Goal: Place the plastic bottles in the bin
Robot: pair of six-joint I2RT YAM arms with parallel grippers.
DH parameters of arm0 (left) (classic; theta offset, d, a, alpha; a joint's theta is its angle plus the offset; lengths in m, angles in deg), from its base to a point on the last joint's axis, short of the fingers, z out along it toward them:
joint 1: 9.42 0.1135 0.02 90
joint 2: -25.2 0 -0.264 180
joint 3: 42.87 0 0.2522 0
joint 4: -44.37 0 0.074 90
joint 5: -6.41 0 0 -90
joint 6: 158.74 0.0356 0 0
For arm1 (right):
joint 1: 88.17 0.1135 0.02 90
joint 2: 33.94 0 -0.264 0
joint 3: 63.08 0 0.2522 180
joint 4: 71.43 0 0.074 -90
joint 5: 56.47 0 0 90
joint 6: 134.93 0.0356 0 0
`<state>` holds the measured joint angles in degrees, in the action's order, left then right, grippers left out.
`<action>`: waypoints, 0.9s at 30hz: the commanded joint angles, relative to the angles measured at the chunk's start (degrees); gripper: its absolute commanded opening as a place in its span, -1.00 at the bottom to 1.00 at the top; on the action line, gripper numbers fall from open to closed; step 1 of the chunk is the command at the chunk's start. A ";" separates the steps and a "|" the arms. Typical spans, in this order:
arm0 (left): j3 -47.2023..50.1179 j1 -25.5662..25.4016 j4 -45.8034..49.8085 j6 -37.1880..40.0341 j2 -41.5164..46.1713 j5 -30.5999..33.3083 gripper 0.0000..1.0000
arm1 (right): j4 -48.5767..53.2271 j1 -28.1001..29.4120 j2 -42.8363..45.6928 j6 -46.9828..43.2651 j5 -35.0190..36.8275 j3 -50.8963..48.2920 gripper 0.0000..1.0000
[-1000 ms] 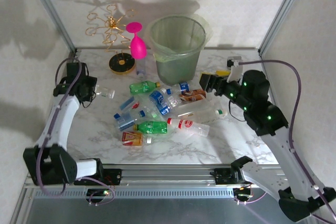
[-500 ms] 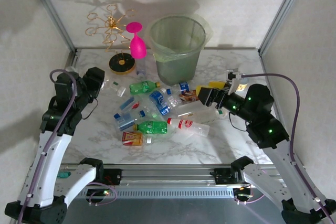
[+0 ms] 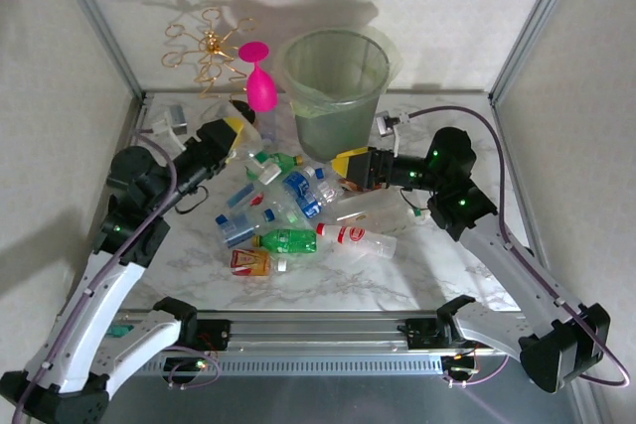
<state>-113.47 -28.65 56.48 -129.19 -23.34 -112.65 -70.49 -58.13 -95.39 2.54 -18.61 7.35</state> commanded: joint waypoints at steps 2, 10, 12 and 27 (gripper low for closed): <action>-2.01 -6.16 -14.29 -0.31 -4.73 -4.32 0.04 | -7.48 1.38 -1.73 2.22 -4.45 2.75 0.97; -11.36 -17.59 -18.26 6.25 -18.01 -5.84 0.00 | -13.50 1.46 -7.81 4.21 -8.17 6.37 0.97; -13.11 -18.46 -18.11 7.42 -19.91 -5.39 -0.01 | -15.44 1.46 -8.40 5.52 -9.85 6.71 0.92; -21.34 -18.40 -14.57 11.27 -28.46 -9.53 0.20 | -8.48 1.35 -6.94 2.19 -5.50 9.14 -0.45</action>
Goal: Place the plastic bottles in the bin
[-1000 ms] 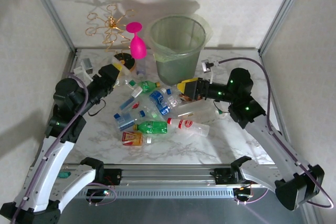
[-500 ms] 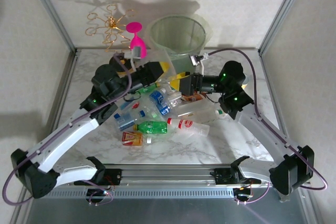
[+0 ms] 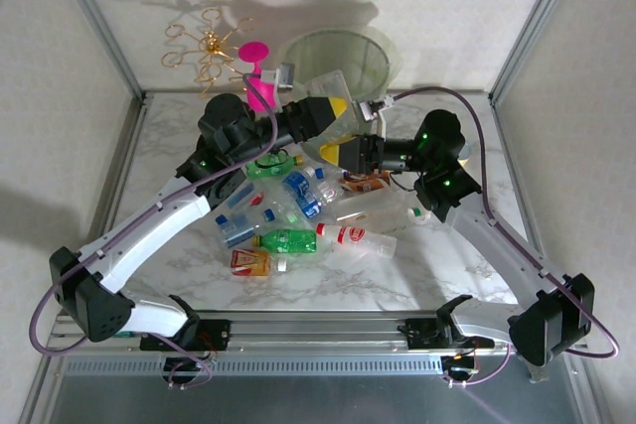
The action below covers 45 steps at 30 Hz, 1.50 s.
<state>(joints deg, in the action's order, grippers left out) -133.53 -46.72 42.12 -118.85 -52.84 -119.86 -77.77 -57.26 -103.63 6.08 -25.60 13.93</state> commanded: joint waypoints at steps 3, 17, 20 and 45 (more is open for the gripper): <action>-0.81 -0.09 5.22 4.40 3.53 1.63 0.95 | 4.17 0.46 1.15 -4.50 3.49 4.43 -0.49; 8.16 -1.21 35.31 26.08 22.10 43.78 0.99 | 40.21 0.46 -16.37 -30.21 47.74 30.11 -0.52; 12.02 -1.42 35.47 28.11 23.89 45.12 0.99 | 42.32 0.38 -22.16 -33.05 56.98 35.10 -0.53; 24.06 -4.11 29.15 28.77 27.76 54.00 0.99 | 49.67 -1.51 -55.23 -42.54 68.14 64.68 -0.31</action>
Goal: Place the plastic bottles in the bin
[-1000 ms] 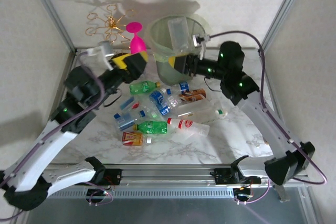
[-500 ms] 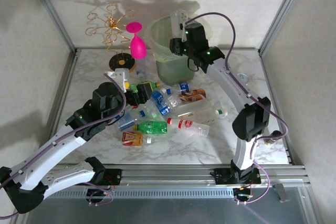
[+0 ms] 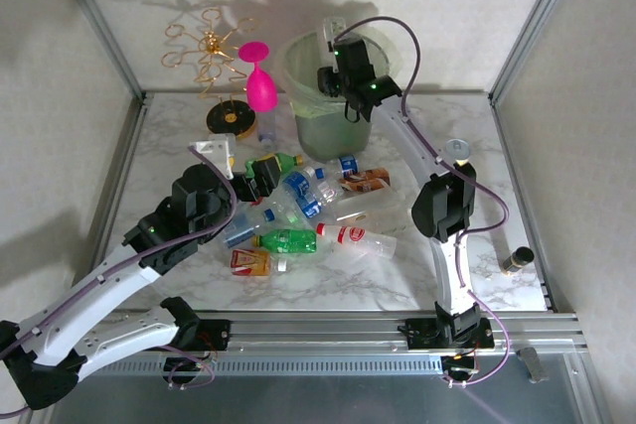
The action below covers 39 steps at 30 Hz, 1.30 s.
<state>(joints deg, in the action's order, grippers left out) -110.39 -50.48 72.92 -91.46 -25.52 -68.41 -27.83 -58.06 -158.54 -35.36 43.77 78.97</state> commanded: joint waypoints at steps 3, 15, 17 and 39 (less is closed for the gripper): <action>1.20 -0.25 -1.49 1.37 0.54 3.87 0.99 | 0.12 -0.84 -1.13 -1.56 -2.08 -0.59 -0.14; 1.79 -0.02 -2.21 1.75 -0.86 4.24 0.99 | 0.83 -1.06 -0.56 -2.09 -2.21 0.48 0.20; 1.98 0.09 -2.22 1.63 -1.05 4.09 0.99 | 0.93 -1.06 0.43 -2.26 -1.97 0.63 0.20; -9.00 -0.36 2.14 -1.03 -3.28 -8.43 0.98 | -5.70 -3.48 39.06 3.77 -6.78 -33.21 0.26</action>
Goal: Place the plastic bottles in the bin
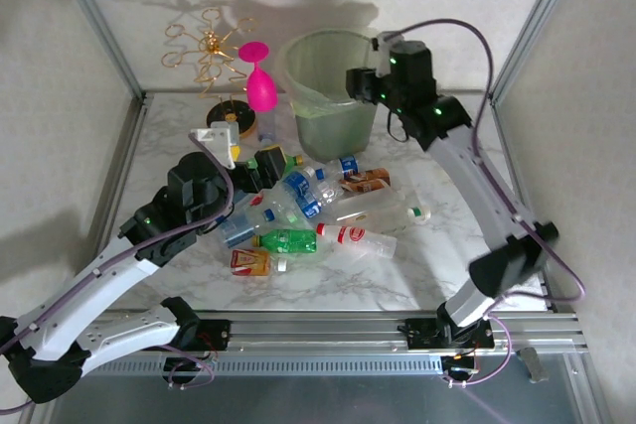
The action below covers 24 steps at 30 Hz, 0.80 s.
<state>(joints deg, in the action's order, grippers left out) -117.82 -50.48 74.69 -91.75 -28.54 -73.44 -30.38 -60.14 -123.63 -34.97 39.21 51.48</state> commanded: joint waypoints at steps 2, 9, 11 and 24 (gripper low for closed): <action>-2.05 -0.38 0.32 -0.22 -0.90 -2.28 0.98 | -4.57 -2.44 8.97 5.41 -4.53 -12.46 0.26; -2.37 1.18 2.67 -3.16 -3.09 0.56 0.99 | -2.31 -2.39 18.59 9.00 -6.87 -26.35 0.24; -1.57 3.27 3.47 -5.62 -4.11 0.15 0.99 | -1.72 -2.08 20.90 9.31 -7.00 -29.35 0.24; -2.43 17.90 3.52 -8.99 -18.76 -8.81 0.95 | -5.04 -0.22 24.13 11.23 -9.47 -37.51 0.25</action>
<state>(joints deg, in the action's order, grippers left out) -118.26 -33.48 77.31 -100.33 -44.51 -79.25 -32.13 -60.73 -100.86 -25.11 31.47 15.28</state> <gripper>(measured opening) 0.980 0.623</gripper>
